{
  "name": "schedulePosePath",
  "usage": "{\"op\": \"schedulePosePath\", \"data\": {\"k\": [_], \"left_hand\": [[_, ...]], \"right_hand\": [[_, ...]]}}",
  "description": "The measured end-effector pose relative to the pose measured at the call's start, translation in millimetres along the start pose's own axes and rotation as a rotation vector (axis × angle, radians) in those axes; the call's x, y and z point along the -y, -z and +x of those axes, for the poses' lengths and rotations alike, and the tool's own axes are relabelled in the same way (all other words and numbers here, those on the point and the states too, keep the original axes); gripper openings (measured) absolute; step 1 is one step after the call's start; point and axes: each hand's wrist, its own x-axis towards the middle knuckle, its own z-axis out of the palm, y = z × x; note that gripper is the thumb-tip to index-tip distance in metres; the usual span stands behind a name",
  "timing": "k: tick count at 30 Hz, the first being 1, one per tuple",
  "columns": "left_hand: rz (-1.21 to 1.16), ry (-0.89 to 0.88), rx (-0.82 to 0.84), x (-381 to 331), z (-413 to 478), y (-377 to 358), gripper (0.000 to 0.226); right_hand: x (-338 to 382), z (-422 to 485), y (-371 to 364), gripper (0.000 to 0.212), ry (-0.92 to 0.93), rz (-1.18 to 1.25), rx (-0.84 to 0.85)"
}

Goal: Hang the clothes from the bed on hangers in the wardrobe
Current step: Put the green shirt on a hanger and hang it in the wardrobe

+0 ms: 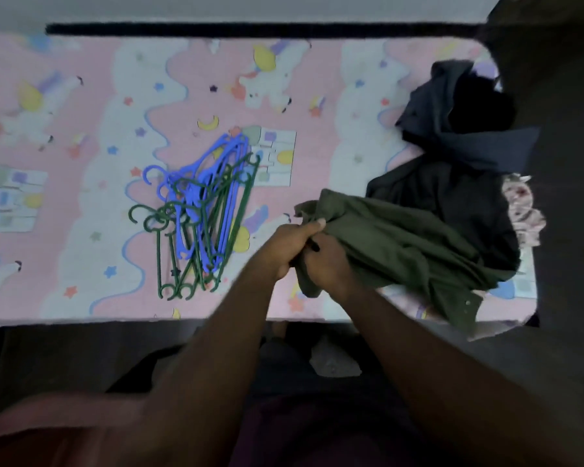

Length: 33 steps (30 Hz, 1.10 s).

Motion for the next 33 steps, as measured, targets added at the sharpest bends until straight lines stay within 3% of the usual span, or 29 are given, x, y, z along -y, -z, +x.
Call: {"op": "schedulePosePath", "data": {"k": [3, 6, 9, 13, 15, 17, 20, 21, 22, 24, 26, 30, 33], "left_hand": [[0.153, -0.095, -0.228, -24, -23, -31, 0.011], [0.209, -0.242, -0.318, -51, -48, -69, 0.023], [0.203, -0.355, -0.3, -84, -72, -115, 0.03], [0.155, -0.494, -0.253, -128, -112, -172, 0.03], [0.189, -0.527, -0.193, -137, -130, -190, 0.031], [0.225, -0.555, -0.156, -136, -141, -203, 0.033], [0.251, -0.547, -0.316, -125, -131, -198, 0.021], [0.239, -0.491, -0.363, -119, -126, -192, 0.012], [0.228, -0.39, -0.38, -111, -120, -185, 0.025], [0.188, -0.178, -0.295, -91, -114, -172, 0.045], [0.128, -0.096, -0.27, -70, -111, -164, 0.041], [0.05, -0.227, -0.552, -58, -115, -145, 0.011], [0.011, -0.421, -0.648, -67, -127, -133, 0.02]], "right_hand": [[-1, -20, 36, 0.017, 0.099, 0.011, 0.073], [-11, -36, 82, 0.013, 0.188, 0.184, 0.036], [-35, -40, 127, 0.012, 0.12, 0.353, -0.167], [-83, -37, 195, 0.058, -0.036, 0.342, -0.422], [-98, -34, 227, 0.06, -0.091, 0.215, -0.38], [-103, -33, 247, 0.029, -0.089, 0.157, -0.313], [-82, -36, 248, 0.017, -0.061, 0.357, -0.291], [-70, -37, 244, 0.021, -0.016, 0.432, -0.26], [-57, -35, 236, 0.028, 0.047, 0.453, -0.207], [-21, -50, 224, 0.03, 0.187, 0.367, -0.091], [3, -67, 214, 0.023, 0.324, 0.239, 0.008], [-9, -74, 198, 0.013, 0.336, 0.194, 0.114], [-46, -73, 197, 0.015, 0.156, 0.192, 0.17]]}}
